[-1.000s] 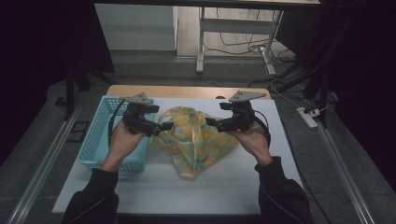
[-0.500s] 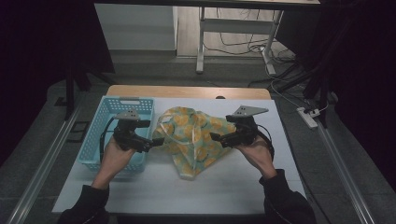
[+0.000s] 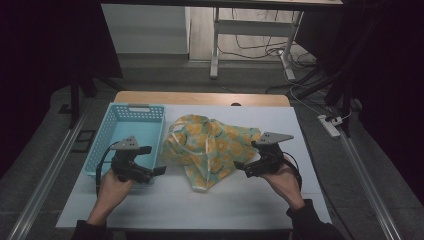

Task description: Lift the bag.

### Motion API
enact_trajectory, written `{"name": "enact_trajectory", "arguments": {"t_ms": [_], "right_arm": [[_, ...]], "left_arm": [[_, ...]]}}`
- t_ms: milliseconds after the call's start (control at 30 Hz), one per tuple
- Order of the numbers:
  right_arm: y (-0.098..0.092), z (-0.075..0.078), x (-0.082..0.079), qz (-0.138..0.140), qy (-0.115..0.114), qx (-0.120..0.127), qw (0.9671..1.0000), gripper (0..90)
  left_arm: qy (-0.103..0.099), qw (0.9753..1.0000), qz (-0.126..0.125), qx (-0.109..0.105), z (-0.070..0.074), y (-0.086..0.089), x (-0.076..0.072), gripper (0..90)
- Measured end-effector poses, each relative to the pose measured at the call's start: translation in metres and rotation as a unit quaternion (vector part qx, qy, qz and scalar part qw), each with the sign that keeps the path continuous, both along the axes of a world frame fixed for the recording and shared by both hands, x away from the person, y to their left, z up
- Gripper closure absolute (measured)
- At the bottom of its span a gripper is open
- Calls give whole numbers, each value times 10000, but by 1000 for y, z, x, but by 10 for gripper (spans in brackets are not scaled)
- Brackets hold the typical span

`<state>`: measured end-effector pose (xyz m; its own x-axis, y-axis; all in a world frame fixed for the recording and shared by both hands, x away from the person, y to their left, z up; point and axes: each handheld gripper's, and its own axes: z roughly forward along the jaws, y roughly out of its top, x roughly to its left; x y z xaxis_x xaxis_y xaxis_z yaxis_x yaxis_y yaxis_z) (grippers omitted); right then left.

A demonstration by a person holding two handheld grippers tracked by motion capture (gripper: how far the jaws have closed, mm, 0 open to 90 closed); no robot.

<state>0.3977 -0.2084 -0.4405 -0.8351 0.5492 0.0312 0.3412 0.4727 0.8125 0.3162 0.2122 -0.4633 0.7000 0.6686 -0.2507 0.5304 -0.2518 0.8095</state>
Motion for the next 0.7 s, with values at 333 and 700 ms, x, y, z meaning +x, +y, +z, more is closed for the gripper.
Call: {"name": "enact_trajectory", "arguments": {"t_ms": [333, 700], "right_arm": [[-34, -15, -31, -425, -44, 285, 9987, 0], [-67, -30, -66, -771, -146, 85, 9969, 0]], "left_arm": [[48, 9998, 208, -6, -22, 12, -33, 0], [-154, 9978, 650, 50, -28, 29, -71, 0]]}}
